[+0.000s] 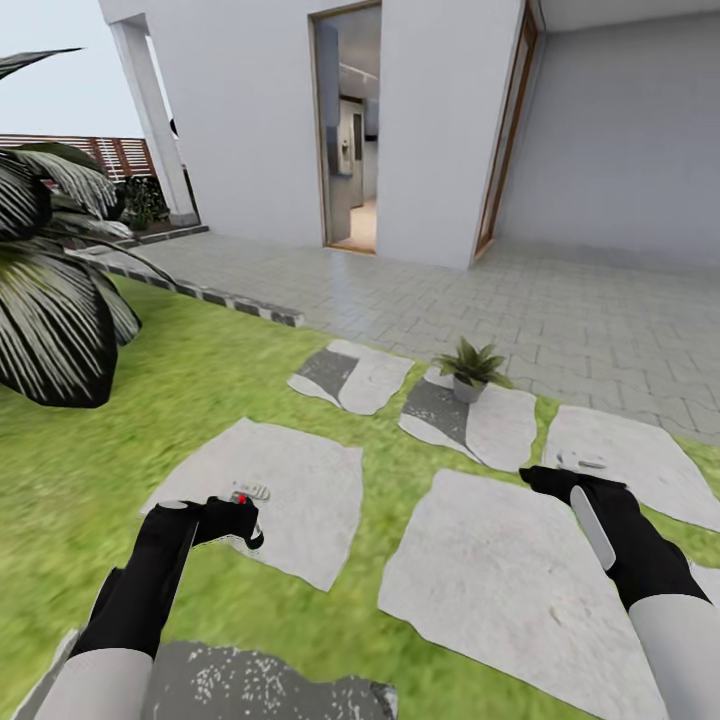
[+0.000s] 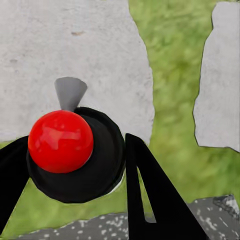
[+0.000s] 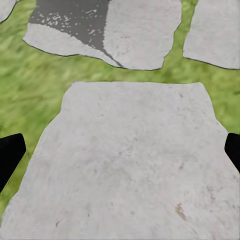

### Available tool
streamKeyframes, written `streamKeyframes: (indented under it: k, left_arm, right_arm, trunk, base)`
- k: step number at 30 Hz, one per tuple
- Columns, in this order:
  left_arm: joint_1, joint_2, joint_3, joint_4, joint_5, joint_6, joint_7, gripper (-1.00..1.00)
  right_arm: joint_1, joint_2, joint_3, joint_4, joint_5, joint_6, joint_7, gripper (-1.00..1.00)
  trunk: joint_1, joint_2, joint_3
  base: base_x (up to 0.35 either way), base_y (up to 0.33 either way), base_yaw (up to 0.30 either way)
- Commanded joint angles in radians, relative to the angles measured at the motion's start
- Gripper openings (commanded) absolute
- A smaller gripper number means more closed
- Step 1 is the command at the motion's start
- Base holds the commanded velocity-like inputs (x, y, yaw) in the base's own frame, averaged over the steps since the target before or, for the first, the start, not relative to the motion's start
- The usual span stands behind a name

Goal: Pick up the pesticide atomizer in the garden and spray insectifuge to fully cover both potted plants in the garden.

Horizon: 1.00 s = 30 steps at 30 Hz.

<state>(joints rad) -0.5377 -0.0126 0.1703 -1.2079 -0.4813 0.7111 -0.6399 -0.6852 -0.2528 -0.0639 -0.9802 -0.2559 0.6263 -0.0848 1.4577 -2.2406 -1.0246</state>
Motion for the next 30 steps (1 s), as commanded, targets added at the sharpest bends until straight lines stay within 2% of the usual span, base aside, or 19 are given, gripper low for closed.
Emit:
streamKeyframes:
  k: [1,10,30]
  left_arm:
    - [-0.001,-0.001,0.003,-0.001,-0.009,0.002,-0.010,-1.00]
    - [-0.001,-0.001,0.004,-0.001,-0.008,0.002,-0.010,-1.00]
    - [-0.001,-0.001,0.005,-0.001,-0.008,0.002,-0.010,-1.00]
  right_arm:
    - [0.000,0.000,0.001,-0.002,-0.011,0.004,-0.009,1.00]
    - [0.000,0.000,0.001,-0.002,-0.011,0.004,-0.009,1.00]
    - [0.000,0.000,0.001,-0.002,-0.011,0.004,-0.009,1.00]
  trunk:
    - [0.000,0.000,-0.001]
    - [0.000,0.000,-0.001]
    - [0.000,0.000,-0.001]
  base:
    - [0.341,0.122,0.000]
    - [0.340,0.124,-0.067]
    - [0.311,0.176,-0.248]
